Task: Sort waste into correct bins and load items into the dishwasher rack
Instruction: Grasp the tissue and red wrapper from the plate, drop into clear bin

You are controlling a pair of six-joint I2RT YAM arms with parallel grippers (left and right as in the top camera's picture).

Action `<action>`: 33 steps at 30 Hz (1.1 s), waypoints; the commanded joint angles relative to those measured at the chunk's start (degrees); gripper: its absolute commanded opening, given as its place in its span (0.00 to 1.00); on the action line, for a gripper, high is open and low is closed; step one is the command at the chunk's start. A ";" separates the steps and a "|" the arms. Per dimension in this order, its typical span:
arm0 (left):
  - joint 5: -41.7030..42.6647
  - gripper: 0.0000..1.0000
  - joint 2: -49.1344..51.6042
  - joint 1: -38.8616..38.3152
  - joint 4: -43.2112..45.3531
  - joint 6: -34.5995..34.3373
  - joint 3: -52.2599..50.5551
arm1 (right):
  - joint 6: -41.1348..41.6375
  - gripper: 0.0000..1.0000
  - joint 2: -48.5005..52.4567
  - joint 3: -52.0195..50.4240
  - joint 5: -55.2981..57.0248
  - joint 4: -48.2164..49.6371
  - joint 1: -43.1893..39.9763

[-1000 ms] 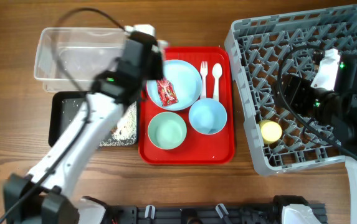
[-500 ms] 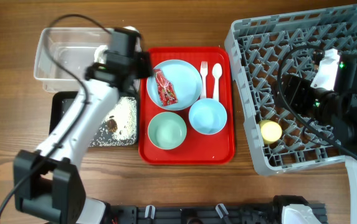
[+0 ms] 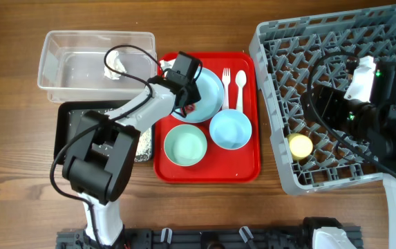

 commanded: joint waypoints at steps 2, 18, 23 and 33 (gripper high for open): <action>2.60 0.04 -0.76 0.09 -1.09 -0.37 -0.20 | 0.66 0.75 0.22 0.74 -0.76 0.02 -0.13; -8.72 0.04 -19.98 13.94 -4.09 14.95 -0.22 | 1.64 0.75 0.22 0.74 -0.76 -0.11 -0.13; -6.78 0.74 -14.84 17.92 2.91 17.97 -0.20 | 1.57 0.75 0.20 0.74 -1.01 -0.94 -0.13; 1.40 1.00 -37.16 14.03 -20.02 20.50 5.49 | 0.26 1.00 0.22 0.74 -0.96 -1.68 -0.13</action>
